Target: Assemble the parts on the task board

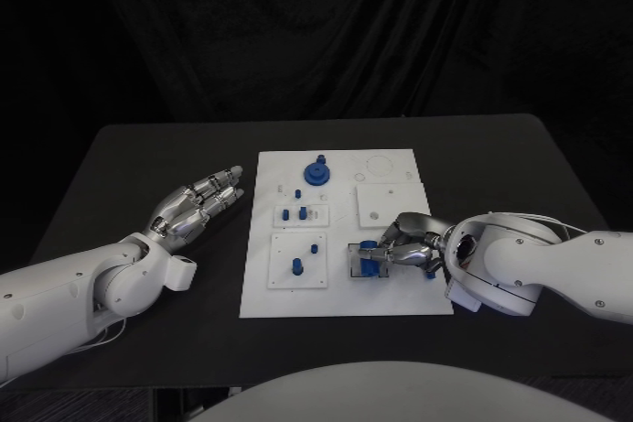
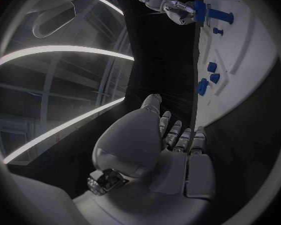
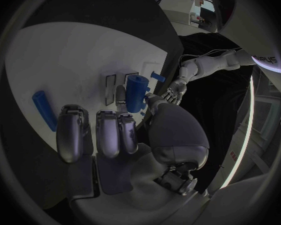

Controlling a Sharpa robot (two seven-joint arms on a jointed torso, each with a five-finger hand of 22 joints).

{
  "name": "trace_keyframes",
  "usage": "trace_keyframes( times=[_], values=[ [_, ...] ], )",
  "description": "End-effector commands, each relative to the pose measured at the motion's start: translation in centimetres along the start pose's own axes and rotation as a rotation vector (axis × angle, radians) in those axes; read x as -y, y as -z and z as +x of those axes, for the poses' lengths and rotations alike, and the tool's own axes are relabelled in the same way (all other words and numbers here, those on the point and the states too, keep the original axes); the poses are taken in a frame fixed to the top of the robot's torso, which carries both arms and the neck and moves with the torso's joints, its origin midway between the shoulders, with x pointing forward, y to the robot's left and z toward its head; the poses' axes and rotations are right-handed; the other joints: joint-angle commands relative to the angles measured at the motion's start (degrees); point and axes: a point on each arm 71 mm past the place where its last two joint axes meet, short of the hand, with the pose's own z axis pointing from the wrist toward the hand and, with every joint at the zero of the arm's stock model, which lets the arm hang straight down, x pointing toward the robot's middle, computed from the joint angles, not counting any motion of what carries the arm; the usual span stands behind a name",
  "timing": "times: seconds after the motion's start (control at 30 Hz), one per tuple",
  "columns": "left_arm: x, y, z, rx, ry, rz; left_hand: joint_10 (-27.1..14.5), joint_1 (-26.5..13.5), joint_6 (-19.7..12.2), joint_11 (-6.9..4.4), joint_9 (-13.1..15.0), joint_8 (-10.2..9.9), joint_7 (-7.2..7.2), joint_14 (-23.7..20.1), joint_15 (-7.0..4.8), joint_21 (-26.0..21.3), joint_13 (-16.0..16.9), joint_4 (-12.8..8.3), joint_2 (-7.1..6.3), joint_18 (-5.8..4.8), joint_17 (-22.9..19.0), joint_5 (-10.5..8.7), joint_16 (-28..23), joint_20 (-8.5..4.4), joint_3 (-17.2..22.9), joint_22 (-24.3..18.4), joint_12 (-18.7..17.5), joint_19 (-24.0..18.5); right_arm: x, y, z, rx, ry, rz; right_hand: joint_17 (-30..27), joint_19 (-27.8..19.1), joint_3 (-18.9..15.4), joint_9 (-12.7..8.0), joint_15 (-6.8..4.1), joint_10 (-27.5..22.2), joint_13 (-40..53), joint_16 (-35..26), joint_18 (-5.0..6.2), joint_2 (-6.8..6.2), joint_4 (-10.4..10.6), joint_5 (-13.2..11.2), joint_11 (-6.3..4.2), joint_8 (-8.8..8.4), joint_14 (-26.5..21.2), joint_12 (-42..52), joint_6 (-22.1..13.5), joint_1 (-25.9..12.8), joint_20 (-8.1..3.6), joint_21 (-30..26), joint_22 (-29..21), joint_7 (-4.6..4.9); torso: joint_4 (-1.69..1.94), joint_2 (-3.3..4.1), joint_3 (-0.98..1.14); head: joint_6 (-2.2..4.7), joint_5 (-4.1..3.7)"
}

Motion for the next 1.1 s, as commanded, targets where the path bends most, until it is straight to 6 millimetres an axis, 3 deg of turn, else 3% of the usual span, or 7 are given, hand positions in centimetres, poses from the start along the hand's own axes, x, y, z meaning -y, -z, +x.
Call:
trace_keyframes(
  times=[0.03,0.5,0.63,0.77,0.93,1.07,1.1],
  values=[
    [0.2,0.0,0.2,-0.013,0.012,0.033,0.04,0.56,-0.06,0.24,0.06,0.33,0.27,-0.02,0.33,-0.10,0.04,-0.27,-0.20,0.79,-0.05,0.30,-0.21,0.43,-0.05,0.08,0.23,0.14,0.0,0.0,0.0,-0.004,0.018,0.010,3.59,2.12,-0.63,0.07,0.45,5.97,15.07,-0.09,0.38,0.03,1.10,-1.57,0.31,-0.34,3.98,0.15,-0.07,-0.84,0.35,-0.25,12.19,0.29,0.01,0.03,-0.01,0.00,0.01],
    [0.0,0.0,0.2,-0.015,0.015,0.028,0.02,0.55,-0.12,0.23,0.05,0.32,0.31,-0.02,0.39,-0.11,0.04,-0.30,-0.20,0.80,-0.05,0.30,-0.21,0.46,-0.03,0.07,0.21,0.14,-0.1,0.2,-0.3,0.035,0.013,-0.021,3.53,2.13,-3.63,0.30,0.47,5.97,15.07,-0.08,0.39,1.12,2.95,-6.24,0.32,-0.68,3.99,0.15,0.09,-2.91,0.37,-0.36,12.18,0.30,-0.04,-0.02,0.00,0.00,0.27],
    [0.0,0.1,0.1,-0.014,0.015,0.027,0.02,0.55,-0.12,0.23,0.05,0.32,0.31,-0.02,0.39,-0.11,0.04,-0.30,-0.20,0.80,-0.05,0.30,-0.21,0.46,-0.03,0.07,0.21,0.14,-0.2,0.4,-0.4,0.052,0.009,-0.043,3.65,2.17,-3.82,0.48,0.41,5.97,15.07,0.00,0.38,1.26,2.33,-5.03,0.25,-0.56,4.02,0.15,0.38,-1.53,0.33,-0.30,12.21,0.20,-0.03,-0.02,0.01,0.00,0.32],
    [-0.1,0.1,0.1,-0.014,0.016,0.025,0.02,0.55,-0.12,0.23,0.05,0.32,0.31,-0.02,0.39,-0.11,0.04,-0.30,-0.20,0.80,-0.05,0.30,-0.21,0.46,-0.03,0.07,0.21,0.14,-0.4,0.6,-0.5,0.069,0.024,-0.077,3.87,2.31,-3.66,1.14,0.25,5.97,15.07,0.14,0.30,0.68,-0.20,-1.53,0.07,0.40,4.07,0.15,0.31,2.83,0.18,-0.04,12.32,0.00,0.00,0.00,0.05,0.00,0.33],
    [-0.1,0.2,0.1,-0.013,0.017,0.023,0.02,0.55,-0.12,0.23,0.05,0.32,0.31,-0.02,0.39,-0.11,0.04,-0.30,-0.20,0.80,-0.05,0.30,-0.21,0.46,-0.03,0.07,0.21,0.14,-0.8,0.8,-0.5,0.078,0.065,-0.118,4.13,2.44,-4.26,4.34,-0.11,5.97,15.07,0.30,0.24,-0.07,-3.24,-1.08,-0.35,4.52,4.11,0.15,-0.25,6.89,-0.16,0.23,12.42,-0.48,-0.06,0.00,0.09,0.00,0.34],
    [-0.2,0.2,0.1,-0.013,0.018,0.021,-0.01,0.54,-0.14,0.22,0.05,0.31,0.38,-0.02,0.46,-0.10,0.03,-0.36,-0.16,0.80,-0.05,0.32,-0.21,0.53,0.01,0.08,0.19,0.15,-1.0,0.9,-0.4,0.077,0.096,-0.139,4.28,2.53,-6.20,10.75,-0.56,5.97,15.07,0.40,0.19,-0.01,-4.34,-2.35,-1.00,11.52,4.13,0.15,-3.10,8.39,-0.59,0.41,12.48,-1.00,-0.09,-0.01,0.10,0.00,0.33],
    [-0.2,0.2,0.1,-0.014,0.019,0.021,-0.01,0.54,-0.14,0.22,0.05,0.31,0.38,-0.02,0.46,-0.10,0.03,-0.36,-0.16,0.80,-0.05,0.32,-0.21,0.53,0.01,0.08,0.19,0.15,-1.1,0.9,-0.3,0.075,0.102,-0.141,4.25,2.55,-6.38,11.27,-0.57,5.97,15.07,0.39,0.18,-0.09,-4.46,-2.52,-0.98,12.10,4.13,0.15,-3.30,8.54,-0.62,0.45,12.50,-1.16,-0.09,-0.02,0.11,0.00,0.32]
  ],
)
